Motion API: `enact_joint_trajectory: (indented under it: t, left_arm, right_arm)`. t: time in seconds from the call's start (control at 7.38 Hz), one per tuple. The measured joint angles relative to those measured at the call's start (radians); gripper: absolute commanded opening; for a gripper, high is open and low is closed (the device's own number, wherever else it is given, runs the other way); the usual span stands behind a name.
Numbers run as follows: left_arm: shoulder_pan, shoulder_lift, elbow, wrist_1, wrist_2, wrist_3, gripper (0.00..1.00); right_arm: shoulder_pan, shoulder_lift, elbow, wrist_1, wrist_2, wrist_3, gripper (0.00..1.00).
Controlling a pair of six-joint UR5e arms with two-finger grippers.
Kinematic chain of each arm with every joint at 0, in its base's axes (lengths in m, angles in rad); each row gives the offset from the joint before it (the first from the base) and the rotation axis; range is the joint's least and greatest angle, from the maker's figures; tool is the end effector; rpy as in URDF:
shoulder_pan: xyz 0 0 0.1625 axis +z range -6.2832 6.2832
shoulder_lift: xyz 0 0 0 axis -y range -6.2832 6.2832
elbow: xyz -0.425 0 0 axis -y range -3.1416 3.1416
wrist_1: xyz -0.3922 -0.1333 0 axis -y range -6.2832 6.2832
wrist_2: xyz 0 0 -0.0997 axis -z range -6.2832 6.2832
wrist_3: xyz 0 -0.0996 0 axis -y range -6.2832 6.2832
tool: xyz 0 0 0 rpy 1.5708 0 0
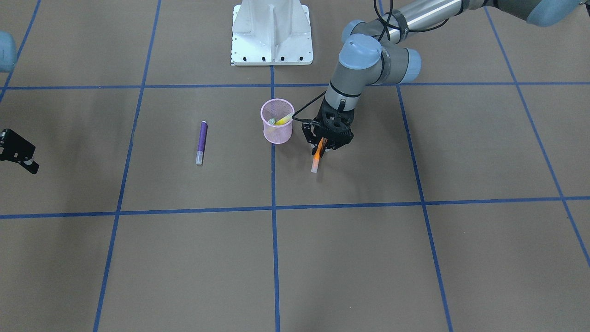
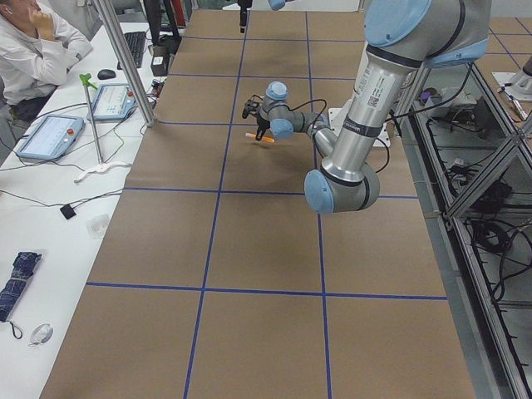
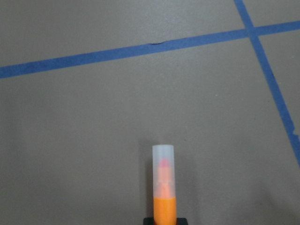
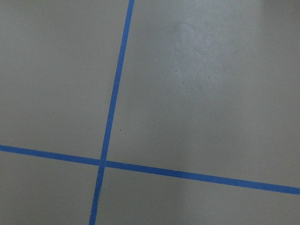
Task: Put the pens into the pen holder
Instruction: 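Lift the orange highlighter with the left gripper toward the cup, then lower the orange highlighter into the cup and open the left gripper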
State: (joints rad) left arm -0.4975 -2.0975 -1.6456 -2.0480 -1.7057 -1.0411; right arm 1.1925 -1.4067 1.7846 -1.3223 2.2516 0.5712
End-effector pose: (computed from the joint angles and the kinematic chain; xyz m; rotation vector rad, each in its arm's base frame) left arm 0.5325 -0.4256 0.2667 0.4234 0.9980 0.1017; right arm -0.1412 -0.5466 0.4413 0.2339 -0.8586 -0.0331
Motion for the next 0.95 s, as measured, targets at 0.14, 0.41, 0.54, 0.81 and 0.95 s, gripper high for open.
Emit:
enact_joint_trajectory:
  t: [0.14, 0.41, 0.54, 0.81, 0.95]
  left_arm:
    - [-0.005, 0.000, -0.039, -0.037, 0.038, 0.003, 0.00]
    - [-0.004, 0.005, -0.048, -0.300, 0.120, 0.010, 0.00]
    - [0.007, 0.006, -0.031, -0.463, 0.145, 0.013, 0.00]
    - [0.081, 0.008, -0.012, -0.638, 0.218, 0.050, 0.00]
    - [0.121, 0.009, -0.005, -0.683, 0.251, 0.092, 0.00]
  right_arm:
    - [0.000, 0.001, 0.000, 0.000, -0.001, 0.000, 1.00]
    - [0.000, 0.003, 0.001, 0.000, -0.004, -0.001, 1.00]
    - [0.000, 0.004, 0.001, 0.000, -0.007, -0.001, 1.00]
    - [0.000, 0.006, 0.001, 0.000, -0.009, -0.001, 1.00]
    - [0.000, 0.006, 0.001, 0.000, -0.009, -0.001, 1.00]
